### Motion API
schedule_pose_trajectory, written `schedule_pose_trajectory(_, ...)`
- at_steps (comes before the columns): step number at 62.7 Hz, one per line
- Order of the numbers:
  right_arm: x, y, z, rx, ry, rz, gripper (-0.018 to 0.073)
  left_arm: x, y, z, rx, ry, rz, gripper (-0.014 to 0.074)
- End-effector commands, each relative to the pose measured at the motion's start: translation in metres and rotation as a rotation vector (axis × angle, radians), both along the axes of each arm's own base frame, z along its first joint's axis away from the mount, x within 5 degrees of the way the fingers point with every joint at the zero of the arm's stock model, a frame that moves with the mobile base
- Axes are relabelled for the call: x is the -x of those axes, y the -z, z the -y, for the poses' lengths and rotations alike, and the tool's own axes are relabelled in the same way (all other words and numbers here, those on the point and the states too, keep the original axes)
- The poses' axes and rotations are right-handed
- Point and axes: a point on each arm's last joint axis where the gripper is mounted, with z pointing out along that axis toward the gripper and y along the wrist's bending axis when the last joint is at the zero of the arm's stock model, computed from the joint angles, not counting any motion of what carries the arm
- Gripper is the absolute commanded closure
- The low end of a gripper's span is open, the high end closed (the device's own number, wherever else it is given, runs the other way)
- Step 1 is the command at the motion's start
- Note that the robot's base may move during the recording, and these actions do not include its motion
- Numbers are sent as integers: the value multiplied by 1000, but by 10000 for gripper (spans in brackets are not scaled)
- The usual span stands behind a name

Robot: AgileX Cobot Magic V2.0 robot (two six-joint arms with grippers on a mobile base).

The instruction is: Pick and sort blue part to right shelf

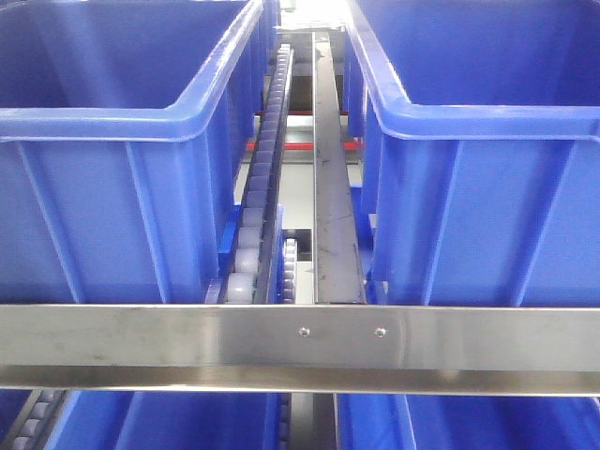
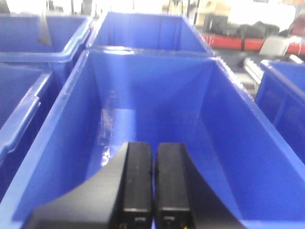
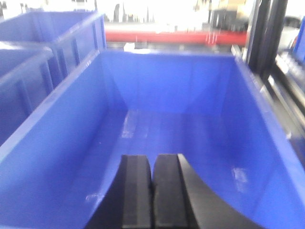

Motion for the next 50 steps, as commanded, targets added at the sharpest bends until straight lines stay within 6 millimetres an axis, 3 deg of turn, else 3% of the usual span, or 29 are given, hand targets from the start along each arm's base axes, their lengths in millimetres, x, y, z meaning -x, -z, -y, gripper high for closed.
schedule_pose_trajectory(1,9,-14,2,10,15,128,503,12,-11,-2,32,-11,125,473)
schedule_pose_trajectory(13,17,-11,2,10,12,125,503,26,-6,-4,37,-10,174,473)
schedule_pose_trajectory(50,16,-5,2,11,12,113,503,26,-6,-4,37,-10,174,473)
